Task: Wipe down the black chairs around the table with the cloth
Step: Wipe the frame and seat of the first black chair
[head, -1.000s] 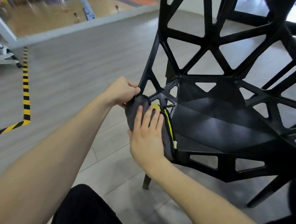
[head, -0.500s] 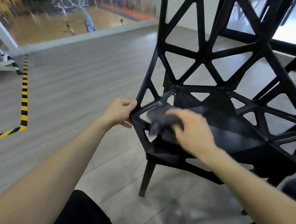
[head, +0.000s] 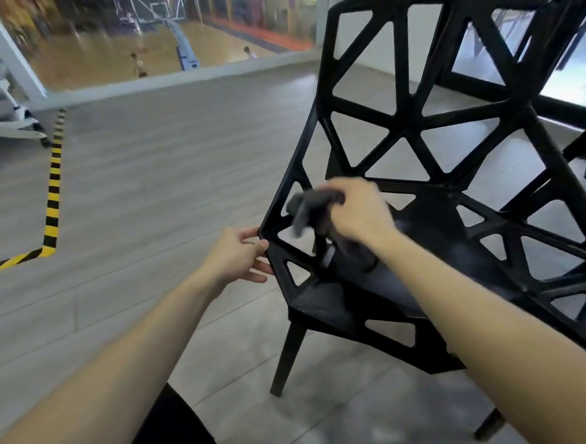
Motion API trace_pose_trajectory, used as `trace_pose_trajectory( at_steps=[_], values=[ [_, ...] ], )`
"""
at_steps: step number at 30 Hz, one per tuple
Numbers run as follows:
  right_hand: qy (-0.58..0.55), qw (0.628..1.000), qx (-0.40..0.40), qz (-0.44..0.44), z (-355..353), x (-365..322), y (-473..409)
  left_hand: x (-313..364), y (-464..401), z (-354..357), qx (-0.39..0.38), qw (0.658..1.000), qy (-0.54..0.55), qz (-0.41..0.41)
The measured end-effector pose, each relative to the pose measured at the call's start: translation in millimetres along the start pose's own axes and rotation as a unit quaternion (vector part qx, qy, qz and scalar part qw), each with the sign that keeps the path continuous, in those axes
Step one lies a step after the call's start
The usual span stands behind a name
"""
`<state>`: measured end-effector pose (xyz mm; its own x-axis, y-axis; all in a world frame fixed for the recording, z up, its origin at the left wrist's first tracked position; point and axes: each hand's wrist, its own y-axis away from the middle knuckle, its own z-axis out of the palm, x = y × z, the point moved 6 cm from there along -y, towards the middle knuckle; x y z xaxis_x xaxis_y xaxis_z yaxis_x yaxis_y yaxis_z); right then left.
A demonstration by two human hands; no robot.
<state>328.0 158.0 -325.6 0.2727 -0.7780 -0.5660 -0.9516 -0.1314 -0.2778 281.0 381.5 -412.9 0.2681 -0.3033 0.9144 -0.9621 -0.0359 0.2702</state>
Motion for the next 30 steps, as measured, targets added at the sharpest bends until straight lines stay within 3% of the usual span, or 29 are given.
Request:
trace_pose_trajectory(
  at_steps=[2,4,8,10,12,14,17,19,21,23,24,25,28,30],
  values=[
    [-0.025,0.994,0.095,0.048,-15.6,0.8,-43.3,0.3,1.4,-0.4,0.009,1.0,0.002,-0.004],
    [-0.008,0.993,0.11,0.03,-3.3,-14.7,-68.7,3.0,1.6,-1.0,0.009,1.0,-0.005,-0.013],
    [0.002,0.996,0.046,-0.079,71.7,-29.6,-14.9,6.6,1.4,-1.0,0.003,0.999,-0.037,-0.022],
    [-0.002,0.981,-0.021,-0.192,82.6,-29.8,35.9,7.1,-1.9,-1.9,0.009,0.998,-0.056,-0.018],
    [-0.007,0.965,-0.082,-0.248,70.7,-24.0,29.9,6.5,-3.8,-1.8,0.015,0.998,-0.063,-0.021],
    [-0.011,0.979,-0.048,-0.198,53.3,-17.4,-23.2,6.2,-1.8,-0.4,0.017,0.998,-0.06,-0.022],
    [-0.045,0.996,0.077,-0.031,37.7,-10.8,-89.2,6.9,-0.1,-2.4,0.02,0.997,-0.067,-0.025],
    [-0.045,0.996,0.079,-0.007,53.9,-11.3,-79.1,7.5,-2.3,-3.2,0.025,0.996,-0.075,-0.028],
    [-0.023,0.993,0.03,-0.11,69.8,-11.3,-31.8,8.1,-5.8,-3.8,0.026,0.996,-0.085,-0.033],
    [0.024,0.962,-0.083,-0.257,78.0,-9.2,20.6,9.4,-7.3,-4.6,0.032,0.995,-0.089,-0.029],
    [0.049,0.95,-0.122,-0.283,70.7,-5.8,26.4,9.2,-7.4,-4.4,0.032,0.995,-0.089,-0.028],
    [0.057,0.956,-0.123,-0.262,57.3,-1.2,16.0,9.2,-6.9,-3.5,0.032,0.995,-0.087,-0.029],
    [0.046,0.997,-0.02,-0.062,12.4,19.3,-32.0,10.4,-6.4,-0.8,0.046,0.994,-0.096,-0.03],
    [0.104,0.989,-0.085,-0.054,21.0,24.3,-21.5,8.5,-4.1,1.5,0.056,0.993,-0.104,-0.021]
  ],
)
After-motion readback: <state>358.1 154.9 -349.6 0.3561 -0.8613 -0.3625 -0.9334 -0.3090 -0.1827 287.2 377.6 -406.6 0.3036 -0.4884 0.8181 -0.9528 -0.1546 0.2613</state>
